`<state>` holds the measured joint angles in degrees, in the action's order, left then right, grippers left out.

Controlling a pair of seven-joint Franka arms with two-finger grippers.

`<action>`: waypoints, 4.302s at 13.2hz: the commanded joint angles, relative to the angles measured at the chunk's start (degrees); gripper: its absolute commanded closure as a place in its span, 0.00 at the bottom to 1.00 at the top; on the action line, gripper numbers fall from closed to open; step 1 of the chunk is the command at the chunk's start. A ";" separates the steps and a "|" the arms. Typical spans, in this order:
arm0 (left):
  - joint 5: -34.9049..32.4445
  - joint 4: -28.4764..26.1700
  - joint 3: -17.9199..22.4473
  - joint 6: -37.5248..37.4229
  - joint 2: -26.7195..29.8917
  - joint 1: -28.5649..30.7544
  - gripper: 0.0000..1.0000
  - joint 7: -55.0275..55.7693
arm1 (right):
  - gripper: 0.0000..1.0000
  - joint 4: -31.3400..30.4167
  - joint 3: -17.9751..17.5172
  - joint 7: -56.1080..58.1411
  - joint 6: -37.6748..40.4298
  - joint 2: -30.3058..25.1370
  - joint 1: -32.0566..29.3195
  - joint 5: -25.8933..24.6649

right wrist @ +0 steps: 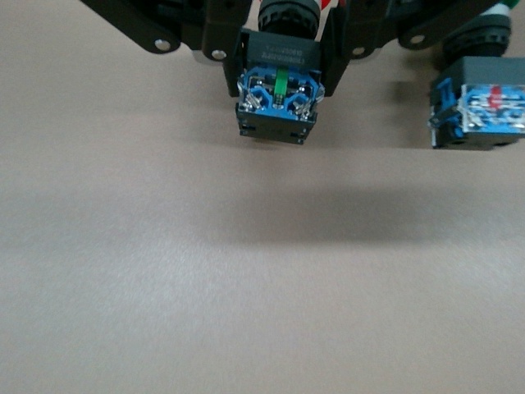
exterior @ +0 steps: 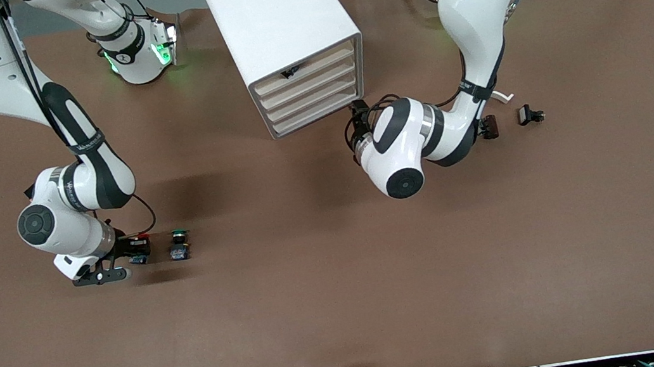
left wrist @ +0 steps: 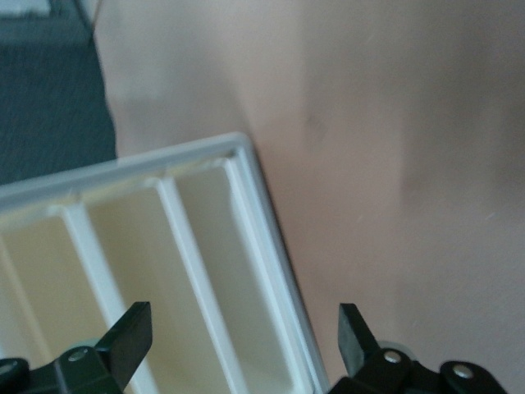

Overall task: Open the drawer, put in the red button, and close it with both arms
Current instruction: 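Grasp the red button with the right gripper while the left gripper hooks the drawer, then lift the red button with the right gripper while the left gripper pulls the drawer, then carry the red button over the open drawer while the left gripper withdraws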

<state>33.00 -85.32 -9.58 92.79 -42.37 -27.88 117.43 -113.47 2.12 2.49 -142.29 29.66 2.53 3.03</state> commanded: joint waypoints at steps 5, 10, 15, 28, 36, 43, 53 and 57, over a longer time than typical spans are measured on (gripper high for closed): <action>12.08 1.30 0.17 -2.26 -1.74 -2.00 0.12 6.13 | 1.00 5.00 -0.18 -8.80 18.25 -9.43 2.56 0.39; 13.57 1.04 0.09 -5.51 -3.77 -4.46 0.27 10.09 | 1.00 20.27 -0.18 -22.76 41.26 -11.11 6.51 0.31; 16.04 0.95 0.08 -7.72 -4.29 -5.95 0.37 13.00 | 1.00 31.02 -0.36 -39.63 55.00 -11.20 14.33 -0.31; 15.16 3.22 4.19 -7.54 -4.47 -1.74 1.00 13.18 | 1.00 34.99 -0.27 -60.50 57.30 -13.22 27.79 -0.49; 15.52 7.80 8.79 -5.70 -4.56 2.12 0.00 8.45 | 1.00 36.30 -0.36 -73.57 56.78 -13.05 34.55 -0.57; 11.66 13.69 15.71 -5.70 -3.77 4.50 0.00 0.97 | 1.00 36.22 -0.27 -90.79 49.86 -11.47 42.98 -0.48; 7.17 14.04 31.19 -5.70 0.70 4.67 0.00 -23.72 | 1.00 32.80 -0.27 -103.83 38.34 -2.94 49.06 0.31; 7.17 14.04 34.10 -5.78 3.87 4.76 0.00 -32.42 | 1.00 30.94 -0.36 -103.83 35.51 -1.19 50.46 0.39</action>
<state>41.37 -70.50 23.73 87.32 -40.46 -22.86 88.46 -82.06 1.34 -100.38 -106.13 28.12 51.55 3.08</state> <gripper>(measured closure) 0.000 0.599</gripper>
